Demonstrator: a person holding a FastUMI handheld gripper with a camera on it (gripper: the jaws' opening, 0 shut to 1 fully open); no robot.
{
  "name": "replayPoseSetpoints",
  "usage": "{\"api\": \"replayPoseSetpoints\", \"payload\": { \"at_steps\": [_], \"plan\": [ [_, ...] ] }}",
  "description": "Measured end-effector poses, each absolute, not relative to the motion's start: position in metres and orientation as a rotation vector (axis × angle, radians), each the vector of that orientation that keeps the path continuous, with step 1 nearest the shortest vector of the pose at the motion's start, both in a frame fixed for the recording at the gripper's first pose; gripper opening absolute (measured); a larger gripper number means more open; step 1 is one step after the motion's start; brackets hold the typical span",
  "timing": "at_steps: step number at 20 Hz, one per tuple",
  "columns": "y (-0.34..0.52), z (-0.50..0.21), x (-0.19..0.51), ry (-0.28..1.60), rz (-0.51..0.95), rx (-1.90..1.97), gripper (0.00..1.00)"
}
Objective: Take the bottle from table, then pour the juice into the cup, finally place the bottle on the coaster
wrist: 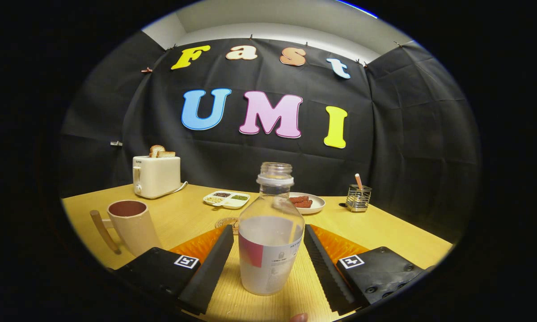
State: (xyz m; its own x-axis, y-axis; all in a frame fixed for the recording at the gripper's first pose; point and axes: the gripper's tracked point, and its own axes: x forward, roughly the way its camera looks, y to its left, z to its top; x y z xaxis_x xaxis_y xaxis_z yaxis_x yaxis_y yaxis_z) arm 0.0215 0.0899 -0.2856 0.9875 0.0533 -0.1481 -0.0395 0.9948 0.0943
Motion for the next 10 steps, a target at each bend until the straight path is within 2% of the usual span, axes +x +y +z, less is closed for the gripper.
{"api": "replayPoseSetpoints", "payload": {
  "at_steps": [2,4,10],
  "plan": [
    [0.086,-0.290,0.024,0.166,0.029,0.114,0.94],
    [0.084,-0.290,0.030,0.177,0.013,0.137,0.78],
    [0.086,-0.261,0.031,0.209,0.010,0.089,0.74]
  ]
}}
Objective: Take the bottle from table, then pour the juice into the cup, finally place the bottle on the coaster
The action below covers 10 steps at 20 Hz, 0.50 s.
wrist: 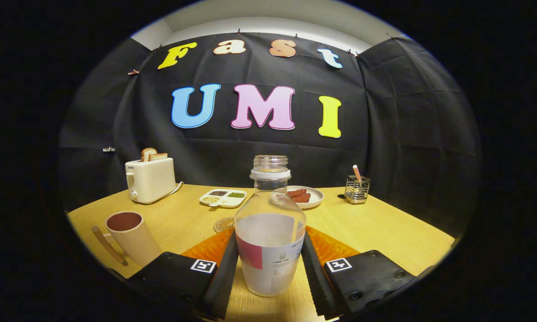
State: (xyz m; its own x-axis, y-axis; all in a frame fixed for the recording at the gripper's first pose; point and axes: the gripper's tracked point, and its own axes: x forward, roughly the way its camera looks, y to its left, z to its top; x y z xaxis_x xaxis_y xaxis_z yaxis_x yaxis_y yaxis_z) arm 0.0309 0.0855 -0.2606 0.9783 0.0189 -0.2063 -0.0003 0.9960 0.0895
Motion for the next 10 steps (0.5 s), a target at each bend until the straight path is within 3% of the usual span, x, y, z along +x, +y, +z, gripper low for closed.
{"api": "replayPoseSetpoints", "payload": {
  "at_steps": [10],
  "plan": [
    [0.071,-0.197,0.039,0.251,0.011,-0.238,0.72]
  ]
}}
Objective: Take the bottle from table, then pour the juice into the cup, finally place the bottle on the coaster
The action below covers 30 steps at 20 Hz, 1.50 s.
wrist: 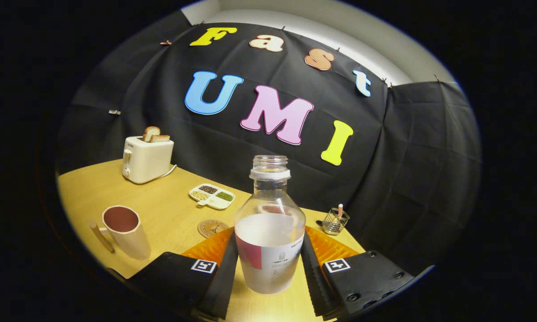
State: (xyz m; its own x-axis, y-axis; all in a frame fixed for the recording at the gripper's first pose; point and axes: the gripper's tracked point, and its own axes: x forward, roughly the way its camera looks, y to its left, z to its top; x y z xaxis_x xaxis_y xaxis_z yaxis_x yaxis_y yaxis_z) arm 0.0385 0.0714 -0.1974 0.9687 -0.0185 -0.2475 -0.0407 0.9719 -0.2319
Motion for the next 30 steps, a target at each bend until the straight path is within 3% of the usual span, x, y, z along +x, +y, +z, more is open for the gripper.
{"api": "replayPoseSetpoints", "payload": {
  "at_steps": [4,14,30],
  "plan": [
    [0.064,-0.171,0.039,0.226,-0.030,-0.369,0.72],
    [0.101,-0.137,0.047,0.156,0.045,-0.630,0.72],
    [0.171,-0.181,0.043,0.120,0.247,-1.012,0.72]
  ]
}}
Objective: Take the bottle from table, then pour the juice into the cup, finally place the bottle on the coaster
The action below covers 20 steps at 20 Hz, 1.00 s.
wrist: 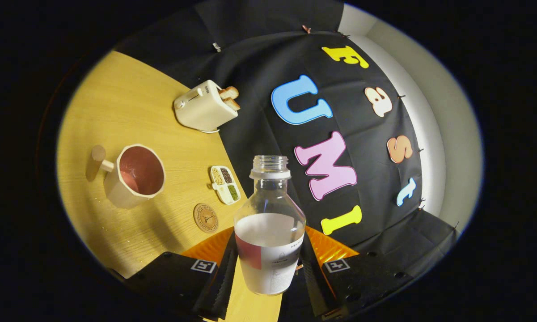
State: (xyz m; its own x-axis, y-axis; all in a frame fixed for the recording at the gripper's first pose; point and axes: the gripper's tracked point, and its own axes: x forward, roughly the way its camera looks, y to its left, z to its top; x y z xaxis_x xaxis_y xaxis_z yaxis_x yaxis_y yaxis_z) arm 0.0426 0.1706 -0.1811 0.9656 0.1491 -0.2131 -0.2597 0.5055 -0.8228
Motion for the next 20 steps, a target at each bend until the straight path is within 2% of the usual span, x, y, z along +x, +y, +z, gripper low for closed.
{"api": "replayPoseSetpoints", "payload": {
  "at_steps": [20],
  "plan": [
    [0.200,-0.224,0.041,0.128,0.364,-1.399,0.72]
  ]
}}
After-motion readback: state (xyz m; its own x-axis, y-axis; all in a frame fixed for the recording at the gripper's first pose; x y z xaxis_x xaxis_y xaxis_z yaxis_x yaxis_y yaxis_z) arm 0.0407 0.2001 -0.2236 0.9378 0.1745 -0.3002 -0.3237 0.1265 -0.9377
